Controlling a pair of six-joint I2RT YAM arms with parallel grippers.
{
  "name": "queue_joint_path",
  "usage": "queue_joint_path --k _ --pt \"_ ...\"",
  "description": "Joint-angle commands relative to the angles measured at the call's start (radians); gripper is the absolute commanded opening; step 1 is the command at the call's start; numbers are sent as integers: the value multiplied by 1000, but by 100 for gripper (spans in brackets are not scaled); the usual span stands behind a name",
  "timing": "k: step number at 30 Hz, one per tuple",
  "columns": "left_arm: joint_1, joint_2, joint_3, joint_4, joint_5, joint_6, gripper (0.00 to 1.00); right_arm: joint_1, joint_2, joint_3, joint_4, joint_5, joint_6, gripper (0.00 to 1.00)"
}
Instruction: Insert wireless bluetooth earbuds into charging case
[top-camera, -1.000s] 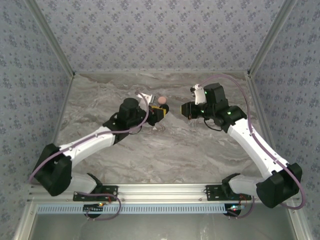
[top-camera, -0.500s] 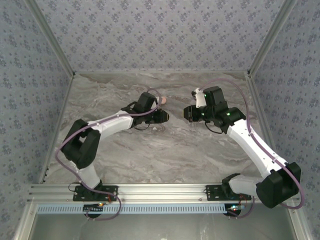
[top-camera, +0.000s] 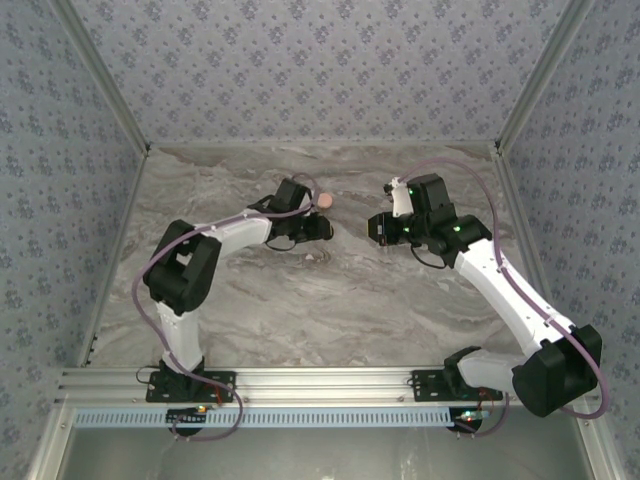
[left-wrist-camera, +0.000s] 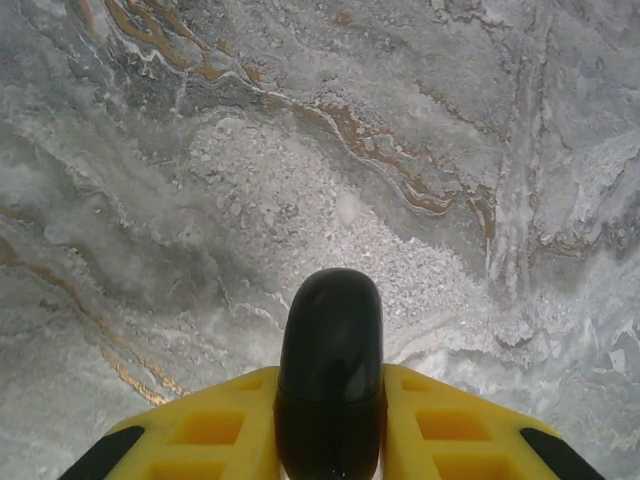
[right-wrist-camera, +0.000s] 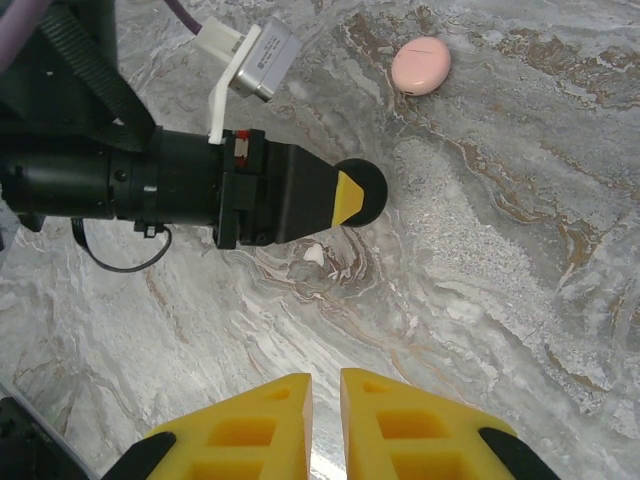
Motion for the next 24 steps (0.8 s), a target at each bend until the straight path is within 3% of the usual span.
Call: queue_joint_path --k 1,16,24 --pt "4 25 46 -16 33 1 25 -9 -17 -7 -18 10 8 16" --pt "10 127 110 -80 -9 23 26 -10 -13 -15 -27 9 18 17" --pt "8 135 122 -125 -50 50 39 -11 -12 -20 -30 19 17 17"
